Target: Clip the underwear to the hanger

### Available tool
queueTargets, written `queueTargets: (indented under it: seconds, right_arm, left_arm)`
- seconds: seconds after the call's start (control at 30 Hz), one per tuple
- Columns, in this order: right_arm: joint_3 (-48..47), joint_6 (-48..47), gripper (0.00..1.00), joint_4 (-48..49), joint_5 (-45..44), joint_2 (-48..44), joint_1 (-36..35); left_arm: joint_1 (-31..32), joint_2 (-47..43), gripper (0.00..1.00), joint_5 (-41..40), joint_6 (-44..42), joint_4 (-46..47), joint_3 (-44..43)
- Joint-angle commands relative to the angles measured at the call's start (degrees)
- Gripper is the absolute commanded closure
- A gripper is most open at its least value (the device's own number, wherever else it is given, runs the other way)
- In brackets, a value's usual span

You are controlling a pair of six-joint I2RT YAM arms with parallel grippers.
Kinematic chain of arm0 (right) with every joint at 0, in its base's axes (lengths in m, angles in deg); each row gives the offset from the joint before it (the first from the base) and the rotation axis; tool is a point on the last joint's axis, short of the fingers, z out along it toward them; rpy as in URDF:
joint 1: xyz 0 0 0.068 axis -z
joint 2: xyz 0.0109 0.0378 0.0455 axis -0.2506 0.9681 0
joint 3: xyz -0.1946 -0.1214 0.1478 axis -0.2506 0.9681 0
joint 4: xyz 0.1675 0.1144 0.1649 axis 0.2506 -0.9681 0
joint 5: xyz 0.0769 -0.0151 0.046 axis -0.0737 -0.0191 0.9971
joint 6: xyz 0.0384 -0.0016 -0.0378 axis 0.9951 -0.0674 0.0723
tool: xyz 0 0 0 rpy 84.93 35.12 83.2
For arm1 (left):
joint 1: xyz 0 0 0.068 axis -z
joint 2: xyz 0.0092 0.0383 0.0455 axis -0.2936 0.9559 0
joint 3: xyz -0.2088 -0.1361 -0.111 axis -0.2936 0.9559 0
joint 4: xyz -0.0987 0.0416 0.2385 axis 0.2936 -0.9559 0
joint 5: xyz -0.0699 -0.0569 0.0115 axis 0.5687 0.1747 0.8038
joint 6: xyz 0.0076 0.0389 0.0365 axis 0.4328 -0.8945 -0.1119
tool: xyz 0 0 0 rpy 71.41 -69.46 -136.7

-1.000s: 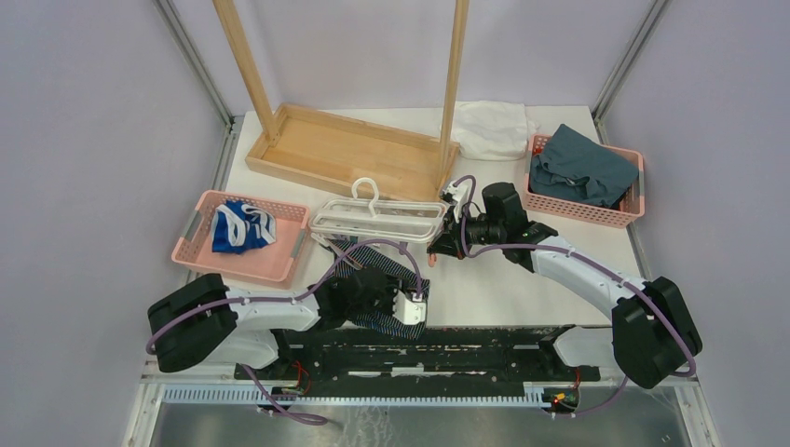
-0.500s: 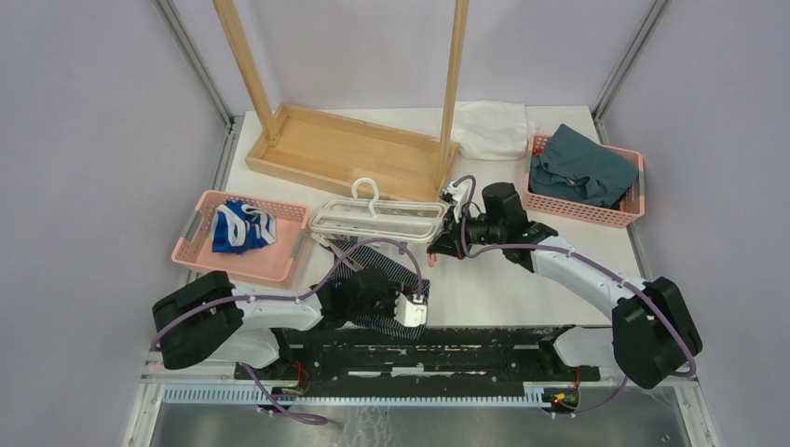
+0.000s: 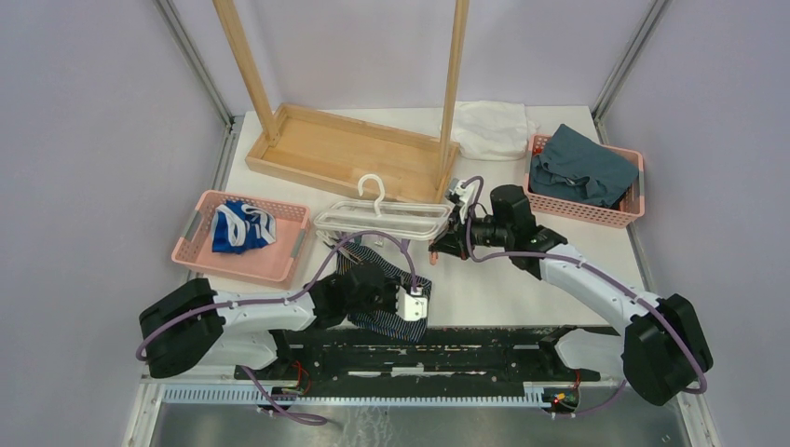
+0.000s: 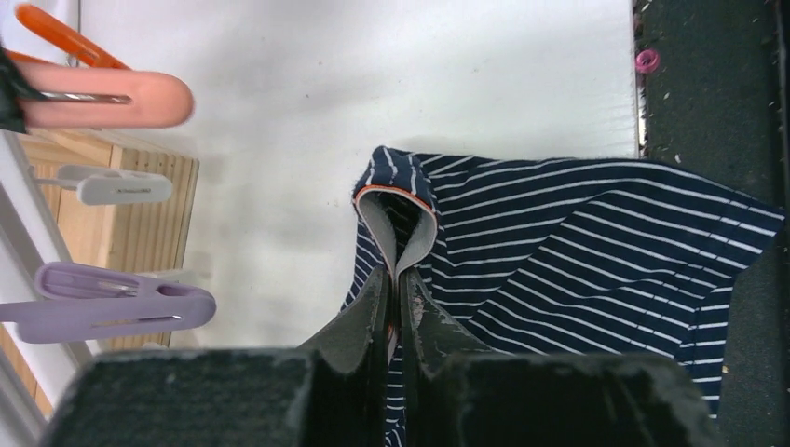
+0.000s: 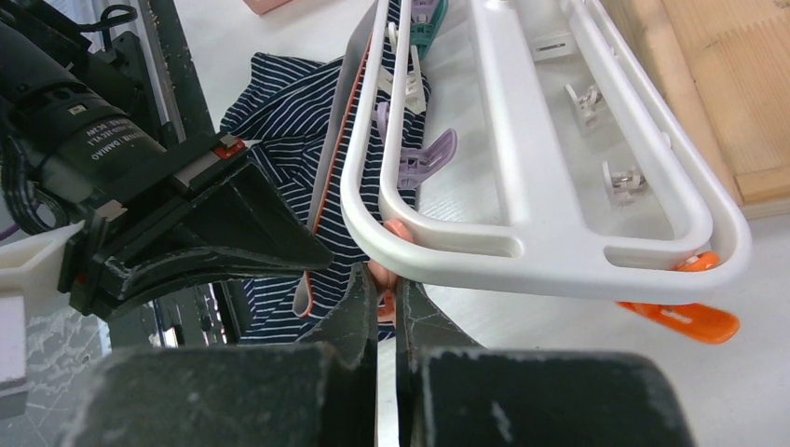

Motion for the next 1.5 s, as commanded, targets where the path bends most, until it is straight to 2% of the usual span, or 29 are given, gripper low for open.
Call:
queueTargets:
  seconds: [0.0, 0.2, 0.57, 0.9, 1.47]
  right_arm:
    - [0.31, 2.19, 0.99, 4.64, -0.24, -1.95, -0.24]
    - [1.66, 6.03, 0.99, 6.20, 1.95, -4.28, -0.78]
    - [3.12, 10.30, 0.99, 6.12, 3.62, -8.93, -2.10]
    - [3.07, 10.39, 0.99, 5.51, 6.35, -8.22, -3.11]
    - [3.84, 8.48, 0.99, 3.75, 5.10, -9.99, -3.53]
  left_arm:
    - [-0.29, -2.67, 0.91, 6.55, 2.72, -0.35, -3.72]
    - [-0.88, -3.56, 0.95, 10.97, 5.03, -3.41, -7.13]
    - [-1.17, -1.96, 0.97, 12.15, 7.53, -6.52, -11.24]
    - [-1.33, -3.06, 0.97, 13.41, 5.43, -6.87, -11.93]
    - [-1.42, -8.48, 0.97, 13.31, 6.43, -7.42, -9.99]
